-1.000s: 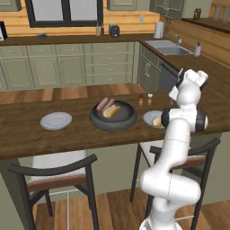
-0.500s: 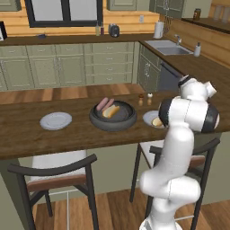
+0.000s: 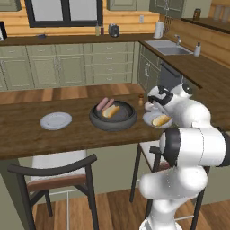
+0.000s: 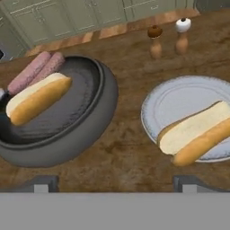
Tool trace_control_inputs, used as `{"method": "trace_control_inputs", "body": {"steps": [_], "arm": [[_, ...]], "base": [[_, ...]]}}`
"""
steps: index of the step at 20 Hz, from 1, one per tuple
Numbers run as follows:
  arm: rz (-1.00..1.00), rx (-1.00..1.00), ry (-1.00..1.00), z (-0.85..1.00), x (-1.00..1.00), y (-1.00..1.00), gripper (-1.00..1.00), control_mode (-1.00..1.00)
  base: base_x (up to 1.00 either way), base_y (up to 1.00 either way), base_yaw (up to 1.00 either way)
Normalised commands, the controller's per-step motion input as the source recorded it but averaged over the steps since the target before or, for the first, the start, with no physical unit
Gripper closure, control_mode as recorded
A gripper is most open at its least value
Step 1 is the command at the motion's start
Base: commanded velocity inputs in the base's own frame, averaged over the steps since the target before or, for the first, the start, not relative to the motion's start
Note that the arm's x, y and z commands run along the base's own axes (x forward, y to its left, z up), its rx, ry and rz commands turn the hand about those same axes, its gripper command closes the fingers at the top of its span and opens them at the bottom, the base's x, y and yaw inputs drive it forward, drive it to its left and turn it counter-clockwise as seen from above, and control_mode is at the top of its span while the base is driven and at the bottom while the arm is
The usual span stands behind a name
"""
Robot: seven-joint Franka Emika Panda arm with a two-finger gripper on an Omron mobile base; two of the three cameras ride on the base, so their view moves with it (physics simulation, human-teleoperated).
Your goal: Place one bun and one sausage from the bowl on each plate.
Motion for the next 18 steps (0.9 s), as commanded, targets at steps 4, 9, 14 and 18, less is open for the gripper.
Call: {"method": "trace_control_inputs", "body": {"steps": [4,9,14,18], "arm": [[-0.07,-0.1,0.42,1.0,0.13,1.0,-1.0,-1.0],[-0.07,-0.1,0.54,0.02,0.45,0.94,-1.0,-1.0],[-0.15,0.08,0.11,-0.36,0.34,0.88,-1.0,-1.0],[-0.19,0.02,0.0,0.0,0.61,0.82,-1.0,-1.0]], "base": [[0.0,0.0,0.0],[0.0,0.0,0.0],[0.0,0.0,0.0],[0.0,0.0,0.0]]}}
